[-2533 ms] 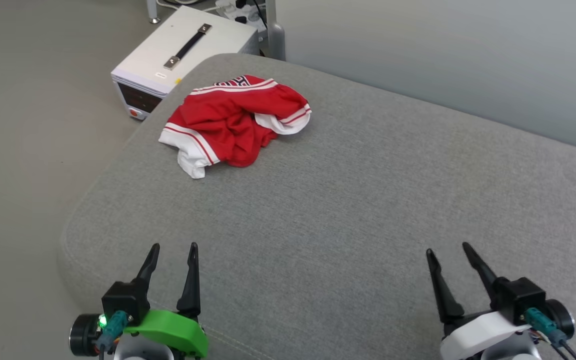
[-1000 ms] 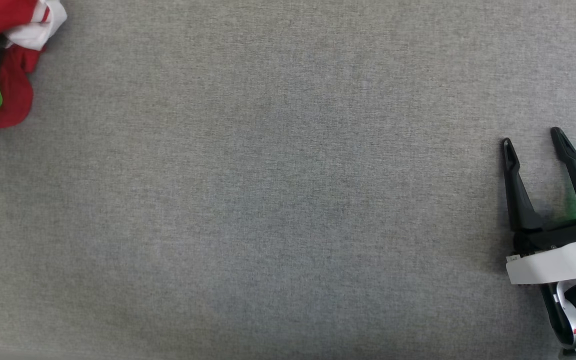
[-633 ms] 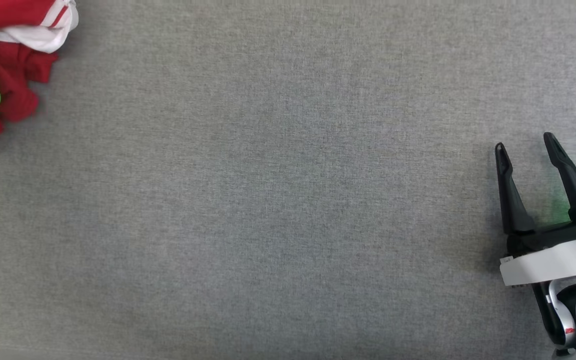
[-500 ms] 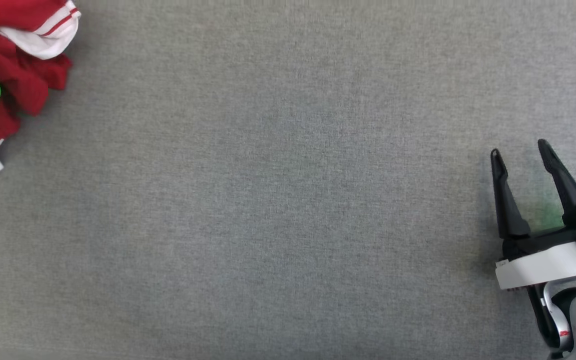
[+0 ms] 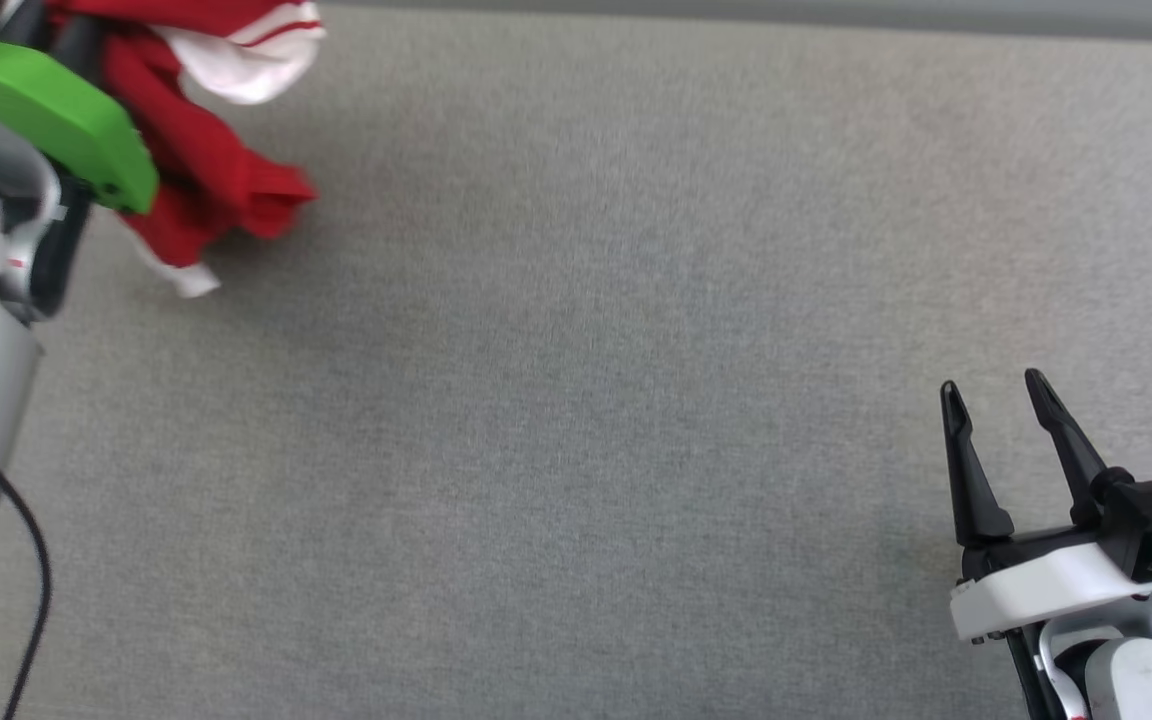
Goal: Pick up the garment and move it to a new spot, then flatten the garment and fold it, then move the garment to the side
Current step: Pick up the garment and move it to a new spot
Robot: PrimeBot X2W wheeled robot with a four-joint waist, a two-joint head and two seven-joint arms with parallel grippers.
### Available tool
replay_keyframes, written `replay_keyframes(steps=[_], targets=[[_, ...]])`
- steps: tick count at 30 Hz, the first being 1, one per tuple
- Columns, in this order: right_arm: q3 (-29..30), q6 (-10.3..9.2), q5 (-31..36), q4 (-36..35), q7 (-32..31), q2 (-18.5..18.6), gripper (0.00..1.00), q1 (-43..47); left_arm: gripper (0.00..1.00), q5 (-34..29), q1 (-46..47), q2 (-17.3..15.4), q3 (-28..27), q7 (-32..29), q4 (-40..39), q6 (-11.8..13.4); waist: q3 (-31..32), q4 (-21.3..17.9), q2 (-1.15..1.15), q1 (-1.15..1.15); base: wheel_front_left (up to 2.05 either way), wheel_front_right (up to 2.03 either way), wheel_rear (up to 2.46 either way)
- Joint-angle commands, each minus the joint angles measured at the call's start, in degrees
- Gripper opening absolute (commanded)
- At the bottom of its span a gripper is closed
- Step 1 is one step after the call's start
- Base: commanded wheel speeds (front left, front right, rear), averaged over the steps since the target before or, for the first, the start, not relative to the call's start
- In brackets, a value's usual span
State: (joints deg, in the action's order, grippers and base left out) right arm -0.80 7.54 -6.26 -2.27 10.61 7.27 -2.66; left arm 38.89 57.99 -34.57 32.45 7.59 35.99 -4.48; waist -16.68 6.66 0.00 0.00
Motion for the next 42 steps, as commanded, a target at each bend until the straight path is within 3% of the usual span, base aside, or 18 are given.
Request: replay_keyframes(steps=[1, 8, 17, 26, 33, 34, 42], targets=[[0.15, -0.05, -0.12, 0.37, 0.6, -0.39, 1.0, 0.57, 0.0, -0.24, -1.37, 0.87, 0.46, -0.61, -1.95, 0.87, 6.38, -0.82, 0.0, 0.0, 0.0, 0.0, 0.0], [0.4, -0.05, -0.23, 1.65, 1.15, -1.2, 1.0, 2.17, 0.0, 0.75, -5.8, 5.71, 3.02, -5.5, -12.25, 5.83, 10.28, -2.64, 0.0, 0.0, 0.0, 0.0, 0.0], [0.78, -0.05, 0.01, 1.45, 1.35, -1.9, 1.0, 2.91, 0.0, 1.6, -12.23, 13.71, 8.44, -7.51, -18.1, 8.55, 10.66, -8.12, 0.0, 0.0, 0.0, 0.0, 0.0], [1.18, -0.05, 0.48, 1.46, 1.88, -2.96, 1.0, 1.53, 0.0, 2.71, -15.89, 25.3, 13.08, -5.59, -10.8, 10.3, 6.39, -15.24, 0.0, 0.0, 0.0, 0.0, 0.0], [0.64, -0.05, 0.3, 2.78, 2.8, -3.68, 1.0, -0.2, 0.01, 1.53, -13.49, 29.82, 15.13, -3.14, 0.22, 11.04, 3.14, -20.13, 0.0, 0.0, 0.0, 0.0, 0.0], [0.51, -0.05, 0.22, 3.0, 2.97, -3.78, 1.0, -0.46, 1.0, 1.2, -13.06, 30.2, 15.91, -3.24, 2.06, 10.87, 2.72, -20.61, 0.0, 0.0, 0.0, 0.0, 0.0], [0.73, -0.05, -0.04, 4.61, 3.85, -4.21, 1.0, -1.52, 1.0, 1.32, -11.05, 31.44, 18.96, -0.71, 9.96, 7.49, 2.31, -20.6, 0.0, 0.0, 0.0, 0.0, 0.0]])
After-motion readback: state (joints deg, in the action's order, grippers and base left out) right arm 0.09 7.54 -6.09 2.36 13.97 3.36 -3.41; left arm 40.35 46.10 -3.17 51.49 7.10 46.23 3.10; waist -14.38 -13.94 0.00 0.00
